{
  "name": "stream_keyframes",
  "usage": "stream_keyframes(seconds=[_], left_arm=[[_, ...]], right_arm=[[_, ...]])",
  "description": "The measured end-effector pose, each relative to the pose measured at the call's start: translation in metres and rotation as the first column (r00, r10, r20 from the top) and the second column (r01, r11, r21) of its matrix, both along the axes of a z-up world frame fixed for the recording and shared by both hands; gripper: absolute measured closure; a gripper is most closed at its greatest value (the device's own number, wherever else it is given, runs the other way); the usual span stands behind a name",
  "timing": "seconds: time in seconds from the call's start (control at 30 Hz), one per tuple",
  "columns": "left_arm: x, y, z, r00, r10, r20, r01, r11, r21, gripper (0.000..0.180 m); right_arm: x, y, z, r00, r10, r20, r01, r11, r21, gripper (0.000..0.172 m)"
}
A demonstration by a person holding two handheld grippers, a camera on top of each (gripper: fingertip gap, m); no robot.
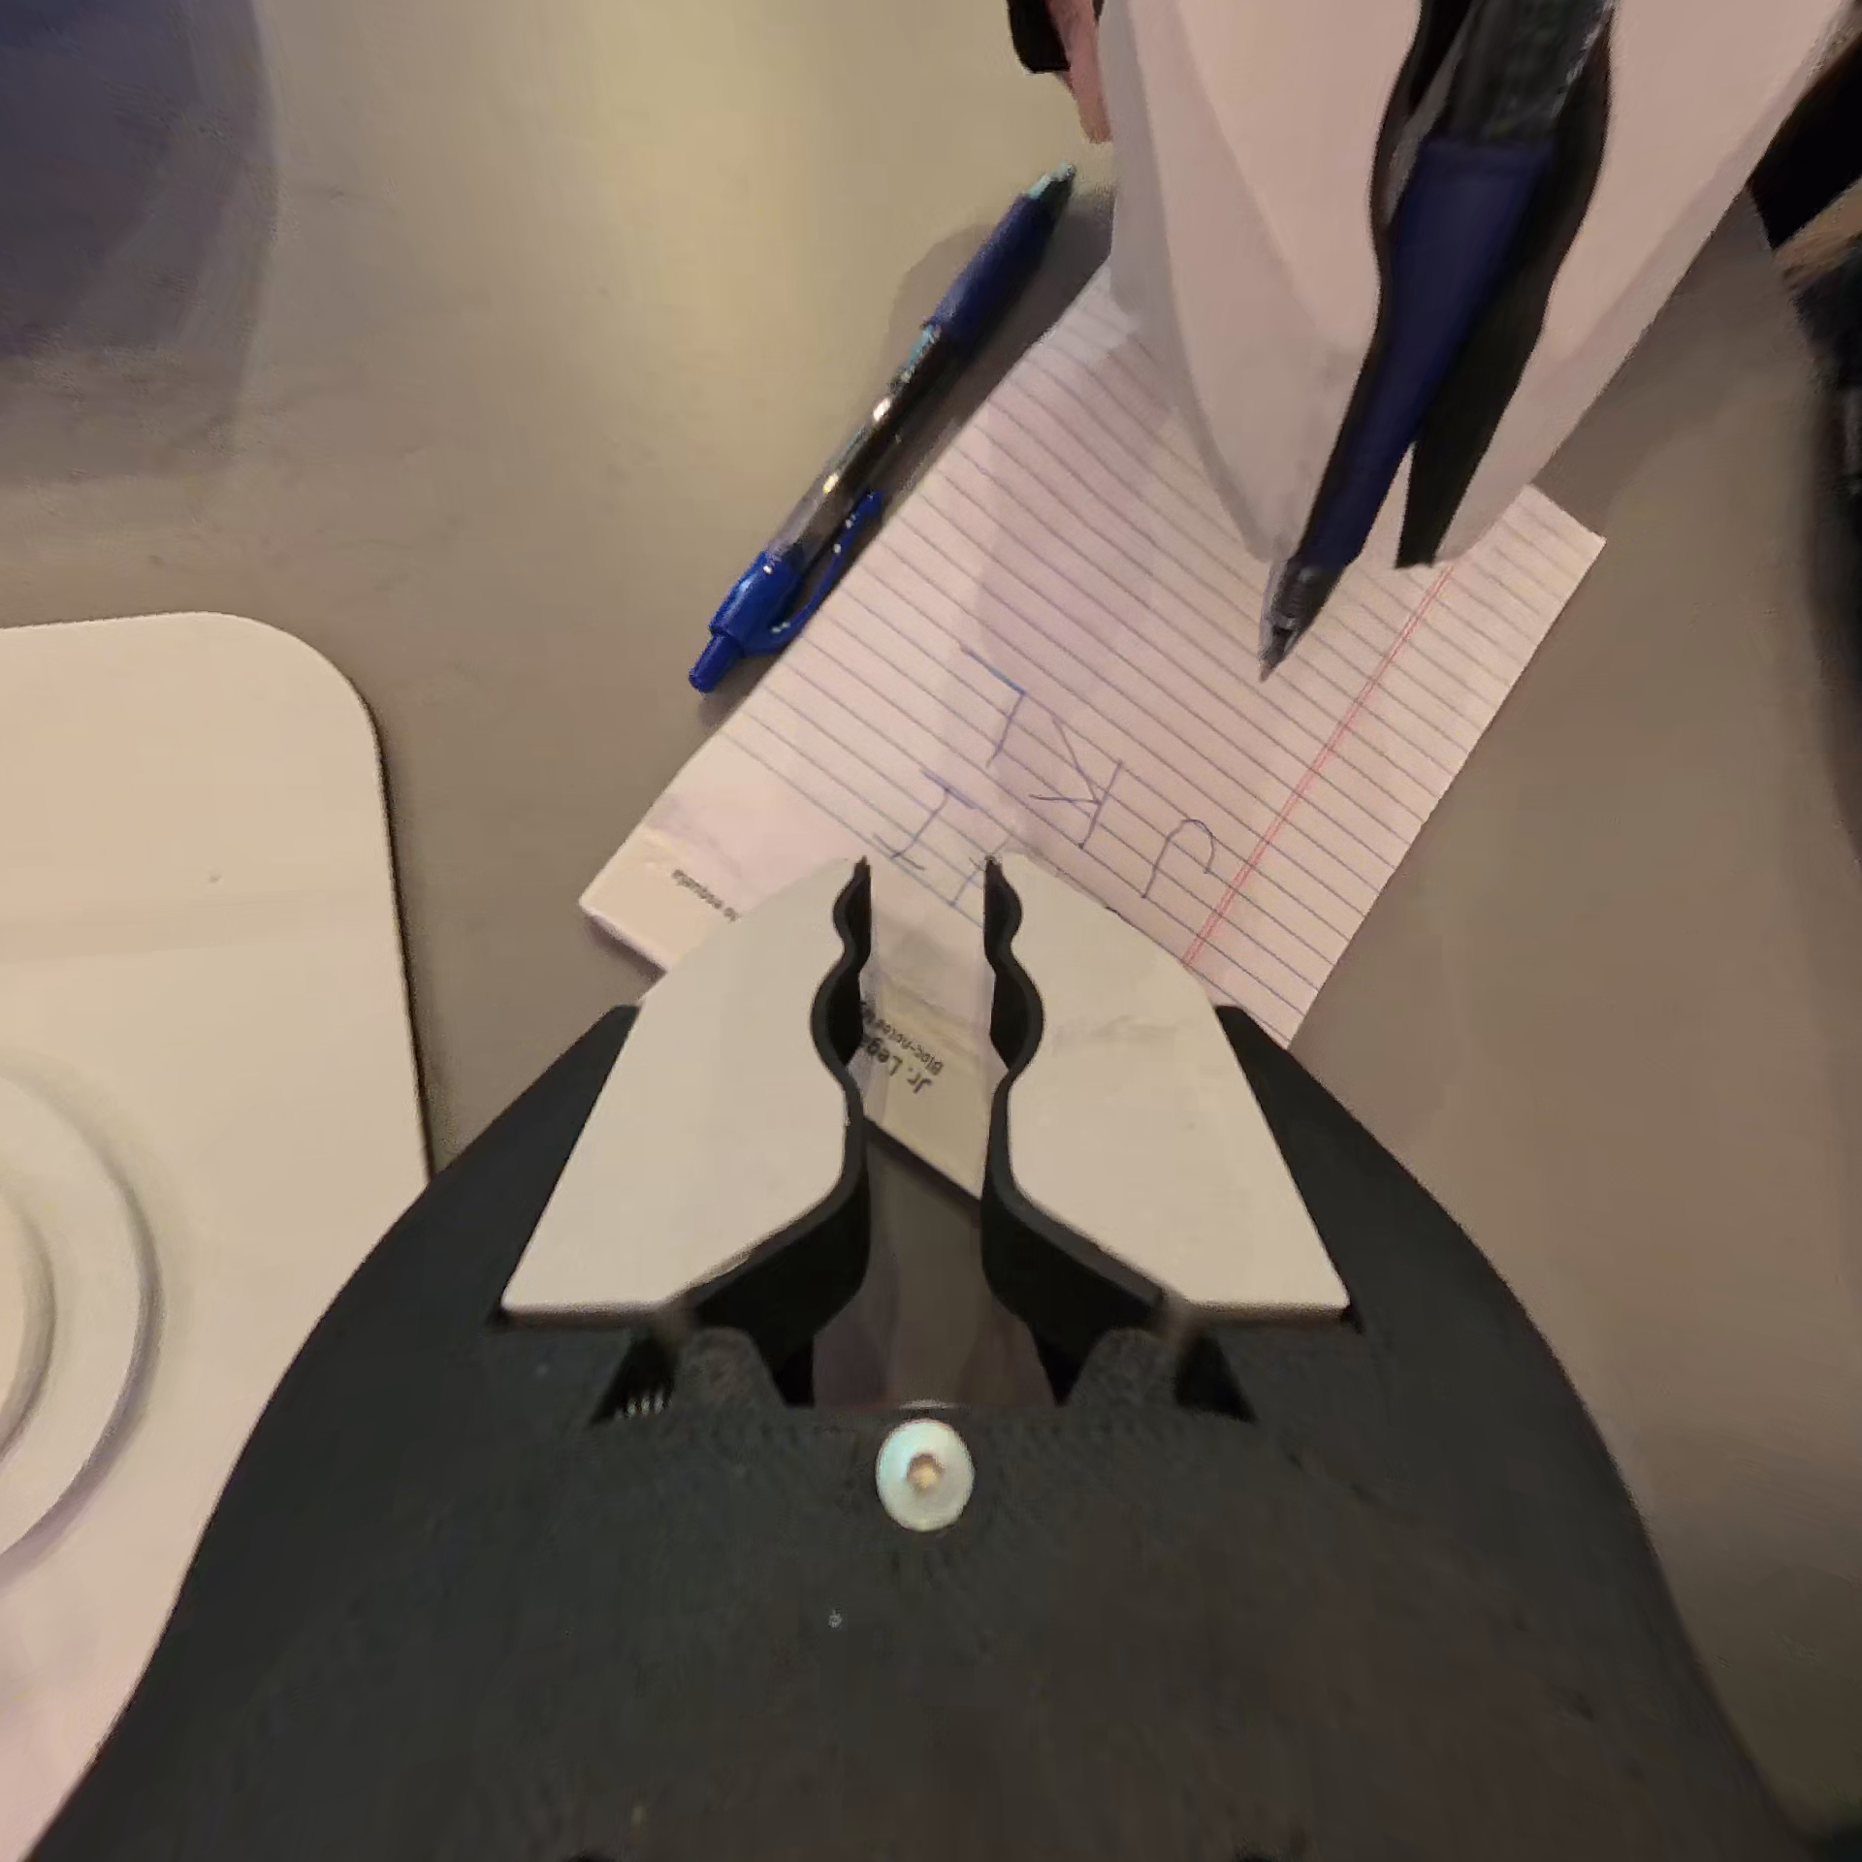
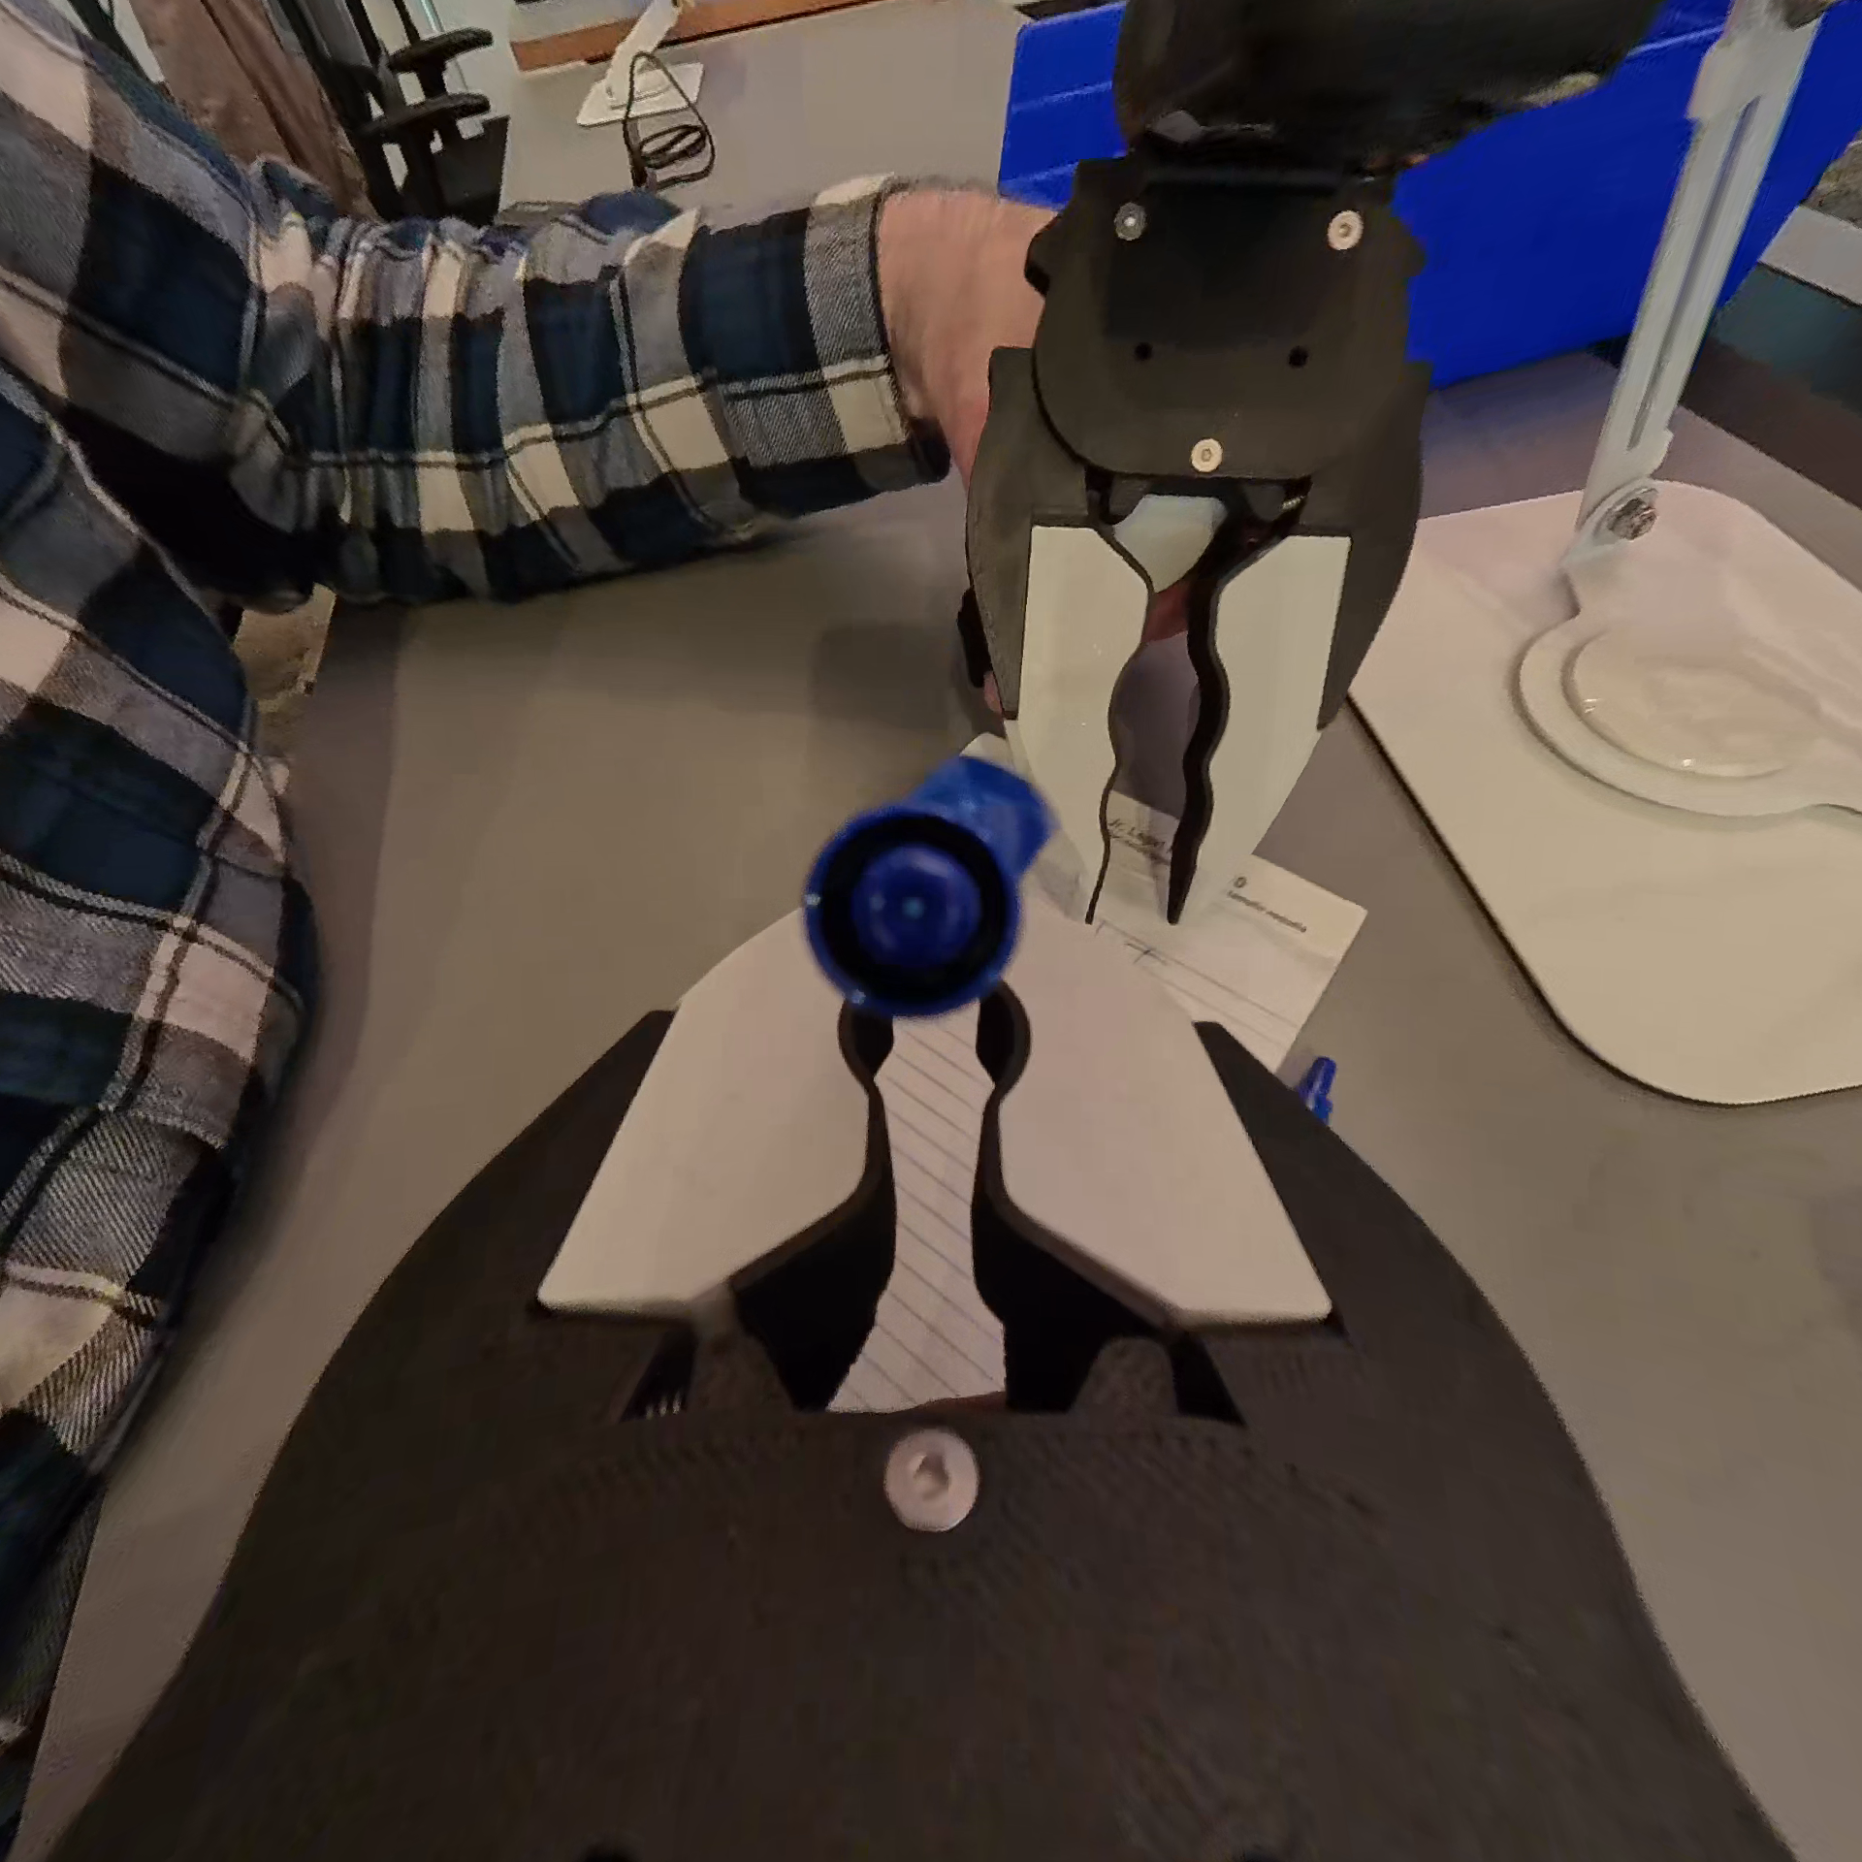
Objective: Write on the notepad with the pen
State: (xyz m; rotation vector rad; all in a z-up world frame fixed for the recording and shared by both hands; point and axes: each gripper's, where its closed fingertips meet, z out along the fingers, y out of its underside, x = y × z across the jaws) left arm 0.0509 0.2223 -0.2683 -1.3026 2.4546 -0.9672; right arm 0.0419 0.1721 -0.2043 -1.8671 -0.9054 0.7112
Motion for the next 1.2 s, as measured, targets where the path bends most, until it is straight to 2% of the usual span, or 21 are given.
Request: stream_keyframes(seconds=[0.03,0.37,0.53,0.8,0.9,0.97,1.03,1.13,1.2], left_arm=[[-0.001,-0.001,-0.003,1.000,-0.007,-0.018,0.007,1.000,0.011,0.160],[0.002,-0.001,-0.008,1.000,0.009,-0.029,-0.007,0.997,0.072,0.169],[0.001,0.001,-0.008,0.999,0.014,-0.032,-0.011,0.997,0.080,0.173],[0.002,0.000,-0.008,0.999,0.009,-0.030,-0.007,0.996,0.091,0.173],[0.002,0.003,-0.006,0.999,0.022,-0.027,-0.019,0.994,0.109,0.161],[0.007,0.004,0.007,0.999,0.042,0.031,-0.045,0.994,0.104,0.148],[0.018,-0.003,0.034,0.986,0.053,0.160,-0.065,0.996,0.069,0.140],[0.036,-0.018,0.071,0.932,0.047,0.360,-0.092,0.990,0.110,0.136],[0.052,-0.021,0.084,0.875,0.055,0.480,-0.173,0.963,0.205,0.137]], right_arm=[[-0.002,-0.003,-0.002,1.000,0.006,-0.003,-0.006,1.000,0.000,0.160],[-0.018,-0.010,-0.034,0.991,0.042,0.125,-0.040,0.999,-0.018,0.160],[-0.017,-0.010,-0.039,0.984,0.044,0.171,-0.042,0.999,-0.014,0.160],[-0.014,-0.008,-0.037,0.989,0.037,0.145,-0.033,0.999,-0.029,0.160],[-0.011,-0.004,-0.028,0.996,0.003,0.085,0.000,0.999,-0.043,0.160],[-0.001,0.004,-0.012,0.998,-0.062,0.002,0.062,0.996,-0.057,0.159],[0.016,0.015,0.008,0.980,-0.157,-0.122,0.146,0.985,-0.094,0.160],[0.044,0.030,0.030,0.913,-0.278,-0.299,0.227,0.954,-0.194,0.160],[0.054,0.038,0.038,0.868,-0.319,-0.380,0.238,0.940,-0.246,0.160]])
